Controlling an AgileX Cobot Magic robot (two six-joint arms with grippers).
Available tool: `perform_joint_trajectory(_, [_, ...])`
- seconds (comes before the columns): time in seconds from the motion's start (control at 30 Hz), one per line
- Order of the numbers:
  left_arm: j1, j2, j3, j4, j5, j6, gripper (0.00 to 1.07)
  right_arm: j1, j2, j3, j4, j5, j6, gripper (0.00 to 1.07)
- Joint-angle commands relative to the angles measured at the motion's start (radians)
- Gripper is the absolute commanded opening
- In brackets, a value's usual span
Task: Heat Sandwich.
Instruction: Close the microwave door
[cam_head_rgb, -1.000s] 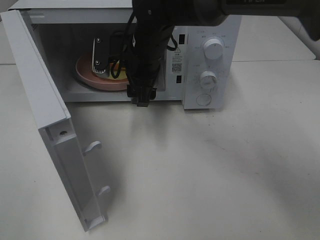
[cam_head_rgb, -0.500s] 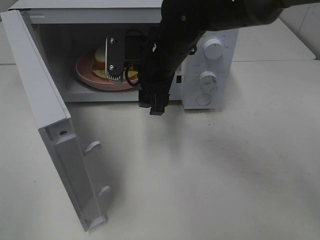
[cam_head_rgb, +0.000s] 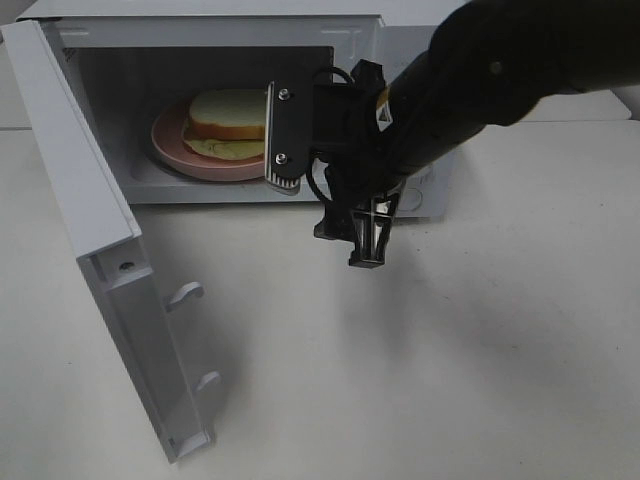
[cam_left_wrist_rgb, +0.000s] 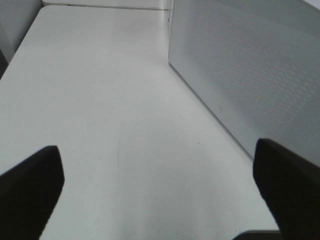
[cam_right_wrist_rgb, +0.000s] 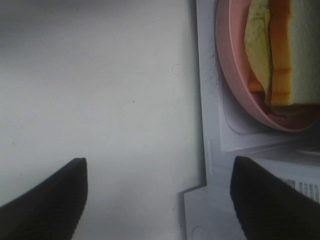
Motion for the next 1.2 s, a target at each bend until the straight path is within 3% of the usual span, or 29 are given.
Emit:
perform_joint_trajectory(0.03, [-0.002, -0.023, 0.002, 0.001, -0.011, -0.009, 0.98, 0.003, -0.06, 0.064, 0.0, -0.034, 0.05, 0.76])
perform_joint_trajectory(0.27, [-0.002, -0.023, 0.002, 0.001, -0.011, -0.009, 0.98, 0.003, -0.146, 0.172, 0.0, -0.049, 0.142, 0.76])
perform_joint_trajectory(0.47, [-0.002, -0.023, 0.002, 0.001, -0.011, -0.009, 0.98, 0.003, -0.242, 0.248, 0.055, -0.013, 0.422, 0.76])
perform_joint_trajectory(0.8, [-0.002, -0.023, 0.002, 0.001, -0.011, -0.009, 0.98, 0.003, -0.381, 0.27, 0.052, 0.204, 0.85, 0.76])
perform_joint_trajectory(1.2, [-0.002, -0.023, 0.002, 0.001, -0.011, -0.009, 0.98, 0.003, -0.641, 0.27, 0.053, 0.42, 0.928, 0.76])
